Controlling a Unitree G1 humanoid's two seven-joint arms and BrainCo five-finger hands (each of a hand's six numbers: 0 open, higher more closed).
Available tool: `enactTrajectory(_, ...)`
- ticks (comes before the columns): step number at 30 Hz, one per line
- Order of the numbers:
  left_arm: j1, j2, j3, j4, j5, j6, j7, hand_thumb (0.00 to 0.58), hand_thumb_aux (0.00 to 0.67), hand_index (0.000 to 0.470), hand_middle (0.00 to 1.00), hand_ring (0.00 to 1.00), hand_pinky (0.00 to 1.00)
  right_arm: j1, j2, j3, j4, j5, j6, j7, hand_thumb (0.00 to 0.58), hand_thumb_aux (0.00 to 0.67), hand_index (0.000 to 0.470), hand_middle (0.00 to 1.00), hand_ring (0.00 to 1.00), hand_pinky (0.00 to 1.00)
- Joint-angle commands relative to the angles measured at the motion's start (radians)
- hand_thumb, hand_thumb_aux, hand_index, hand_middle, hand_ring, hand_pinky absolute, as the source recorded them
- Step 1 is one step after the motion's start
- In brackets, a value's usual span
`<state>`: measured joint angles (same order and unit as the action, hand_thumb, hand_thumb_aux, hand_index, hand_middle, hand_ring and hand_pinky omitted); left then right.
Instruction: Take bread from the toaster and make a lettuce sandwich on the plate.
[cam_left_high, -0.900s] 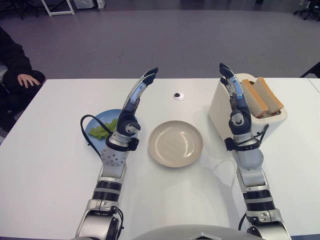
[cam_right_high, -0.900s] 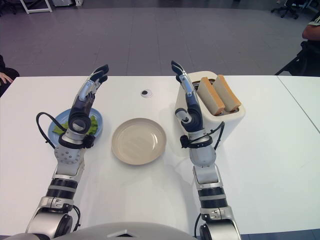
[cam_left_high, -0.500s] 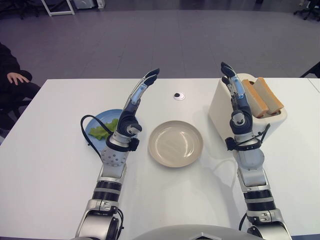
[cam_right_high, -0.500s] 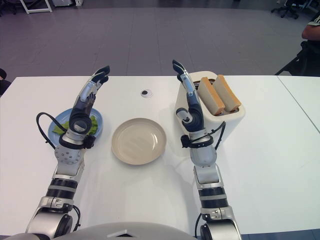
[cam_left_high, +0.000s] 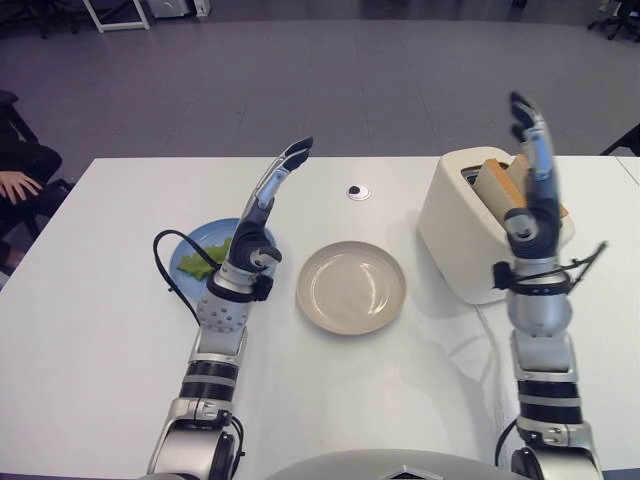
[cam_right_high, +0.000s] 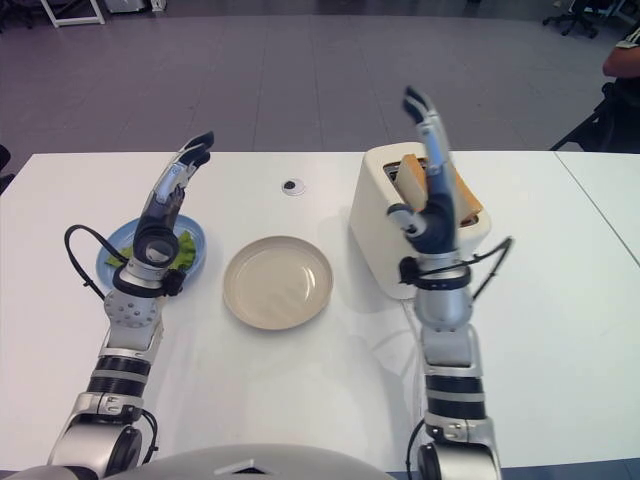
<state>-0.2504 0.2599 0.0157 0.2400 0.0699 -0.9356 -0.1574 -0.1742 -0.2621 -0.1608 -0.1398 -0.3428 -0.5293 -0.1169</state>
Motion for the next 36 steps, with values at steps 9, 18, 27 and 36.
enactTrajectory(9,-0.01,0.035,0.04,0.021,0.007,-0.007,0.017,0.0,0.0,0.0,0.0,0.0,0.0,0.006,-0.372,-0.079,0.348,-0.278,0.263,-0.004,0.0,0.0,0.0,0.0,0.0,0.0)
enactTrajectory(18,-0.021,0.046,0.045,0.034,0.006,-0.01,0.02,0.0,0.0,0.0,0.0,0.0,0.0,-0.011,-0.403,0.02,0.439,-0.255,0.255,0.015,0.449,0.352,0.247,0.0,0.0,0.0)
enactTrajectory(27,-0.054,0.118,0.121,0.13,0.198,-0.004,0.127,0.0,0.0,0.0,0.0,0.0,0.0,-0.02,-0.404,0.036,0.38,-0.194,0.195,-0.019,0.58,0.67,0.47,0.02,0.02,0.02)
enactTrajectory(36,-0.054,0.33,0.097,0.231,0.681,0.188,0.453,0.0,0.0,0.0,0.0,0.0,0.0,-0.031,-0.365,-0.076,0.269,-0.03,0.152,-0.07,0.58,0.67,0.47,1.0,1.0,1.0)
